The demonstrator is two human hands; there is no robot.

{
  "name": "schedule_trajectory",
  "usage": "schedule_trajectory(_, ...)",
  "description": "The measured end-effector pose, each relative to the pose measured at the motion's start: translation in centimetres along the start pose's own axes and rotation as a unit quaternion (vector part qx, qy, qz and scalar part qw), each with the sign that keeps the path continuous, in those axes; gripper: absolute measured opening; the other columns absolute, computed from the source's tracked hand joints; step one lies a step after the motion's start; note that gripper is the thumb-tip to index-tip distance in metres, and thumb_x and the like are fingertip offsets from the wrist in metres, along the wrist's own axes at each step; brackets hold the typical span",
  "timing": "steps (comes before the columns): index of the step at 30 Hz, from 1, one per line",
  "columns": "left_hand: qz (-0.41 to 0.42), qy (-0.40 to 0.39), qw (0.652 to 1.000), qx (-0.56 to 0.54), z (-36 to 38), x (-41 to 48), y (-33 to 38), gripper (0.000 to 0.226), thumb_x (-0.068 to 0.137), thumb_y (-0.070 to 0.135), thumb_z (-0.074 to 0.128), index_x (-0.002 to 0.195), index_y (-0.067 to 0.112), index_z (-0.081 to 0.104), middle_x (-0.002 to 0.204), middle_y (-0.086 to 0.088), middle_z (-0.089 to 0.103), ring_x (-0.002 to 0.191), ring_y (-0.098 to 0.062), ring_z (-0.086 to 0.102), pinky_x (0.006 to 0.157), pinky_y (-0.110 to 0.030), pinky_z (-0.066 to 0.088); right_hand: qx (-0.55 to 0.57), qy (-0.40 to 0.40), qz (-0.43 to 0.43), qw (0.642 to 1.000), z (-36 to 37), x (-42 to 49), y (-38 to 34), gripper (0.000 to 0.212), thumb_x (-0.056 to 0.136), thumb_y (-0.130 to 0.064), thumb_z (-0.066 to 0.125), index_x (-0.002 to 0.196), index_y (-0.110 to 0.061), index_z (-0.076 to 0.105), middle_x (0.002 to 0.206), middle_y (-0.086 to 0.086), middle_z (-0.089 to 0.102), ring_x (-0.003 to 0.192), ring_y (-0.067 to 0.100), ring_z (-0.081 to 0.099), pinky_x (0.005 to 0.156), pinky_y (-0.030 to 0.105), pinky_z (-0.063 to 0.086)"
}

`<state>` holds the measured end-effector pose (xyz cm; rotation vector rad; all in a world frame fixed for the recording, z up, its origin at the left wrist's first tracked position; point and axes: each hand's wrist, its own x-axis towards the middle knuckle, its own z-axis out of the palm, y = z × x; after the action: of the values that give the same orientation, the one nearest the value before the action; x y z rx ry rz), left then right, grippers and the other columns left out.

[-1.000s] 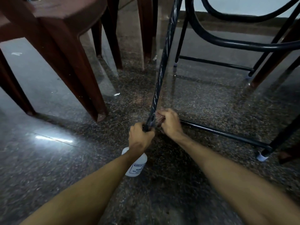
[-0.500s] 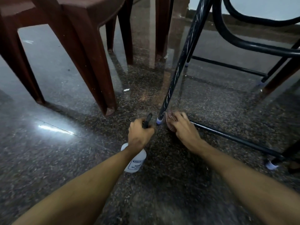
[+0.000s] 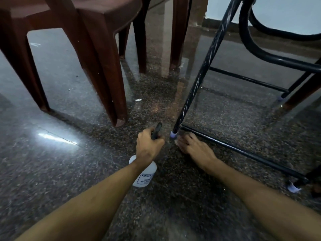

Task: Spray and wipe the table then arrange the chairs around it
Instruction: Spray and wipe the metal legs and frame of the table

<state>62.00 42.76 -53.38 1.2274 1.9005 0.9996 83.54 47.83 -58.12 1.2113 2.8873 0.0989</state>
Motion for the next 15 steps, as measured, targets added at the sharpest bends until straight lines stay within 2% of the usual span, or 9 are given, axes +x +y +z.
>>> schedule_trajectory(2,-0.002,-0.004,1.000,-0.009,0.4,0.0,0.1,0.020,0.086,0.022,0.067,0.075,0.010,0.057,0.064,-0.010,0.052,0.059,-0.035,0.050,0.059,-0.049,0.052,0.049,0.027,0.023,0.998,-0.6,-2.3,0.9,0.080,0.074,0.003,0.064,0.147,-0.021,0.043,0.144,0.008,0.039,0.139,0.028,0.035,0.099,0.040,0.052)
schedule_trajectory(4,-0.005,-0.016,1.000,-0.015,1.1,-0.3,0.3,0.025,0.090,0.020,0.069,0.069,0.018,0.057,0.064,-0.006,0.052,0.058,-0.028,0.047,0.060,-0.039,0.043,0.108,0.114,0.076,0.985,-1.1,-3.5,1.0,0.083,0.063,0.013,0.060,0.141,-0.014,0.054,0.142,0.012,0.046,0.134,0.031,0.042,0.110,0.033,0.041)
schedule_trajectory(7,-0.017,-0.047,0.999,-0.017,2.2,-0.6,0.8,0.025,0.091,0.024,0.072,0.069,0.021,0.059,0.066,-0.005,0.054,0.062,-0.027,0.052,0.062,-0.037,0.043,0.198,0.244,0.202,0.927,-2.1,-3.9,0.8,0.072,0.068,0.023,0.055,0.133,-0.008,0.064,0.134,0.014,0.055,0.124,0.031,0.049,0.112,0.028,0.033)
schedule_trajectory(9,-0.025,-0.057,0.998,-0.023,2.7,-0.7,1.2,0.034,0.091,0.030,0.074,0.063,0.023,0.055,0.062,-0.003,0.052,0.062,-0.030,0.052,0.061,-0.037,0.042,0.248,0.284,0.264,0.888,-2.9,-3.7,1.0,0.069,0.073,0.022,0.053,0.132,-0.011,0.065,0.132,0.011,0.056,0.124,0.028,0.050,0.113,0.037,0.037)
schedule_trajectory(11,-0.023,-0.061,0.998,-0.022,3.2,-0.5,1.3,0.041,0.090,0.035,0.075,0.059,0.024,0.050,0.060,-0.004,0.051,0.062,-0.034,0.052,0.060,-0.037,0.041,0.274,0.303,0.284,0.867,-3.5,-3.1,1.2,0.067,0.076,0.020,0.052,0.132,-0.014,0.065,0.131,0.009,0.057,0.123,0.025,0.052,0.111,0.043,0.041)
schedule_trajectory(14,-0.010,-0.061,0.998,-0.021,2.8,-0.5,1.7,0.023,0.088,0.035,0.071,0.071,0.021,0.065,0.065,-0.004,0.057,0.075,-0.041,0.066,0.063,-0.044,0.050,0.288,0.328,0.276,0.856,-4.4,-1.8,0.9,0.066,0.078,0.018,0.054,0.134,-0.015,0.064,0.131,0.008,0.057,0.124,0.024,0.052,0.109,0.045,0.042)
schedule_trajectory(15,-0.004,-0.055,0.998,-0.021,2.6,-0.4,1.6,0.021,0.089,0.033,0.071,0.076,0.017,0.068,0.066,-0.006,0.059,0.073,-0.041,0.065,0.065,-0.047,0.054,0.287,0.340,0.269,0.854,-4.8,-1.3,0.5,0.066,0.078,0.018,0.054,0.134,-0.014,0.063,0.132,0.009,0.056,0.125,0.024,0.051,0.110,0.044,0.041)
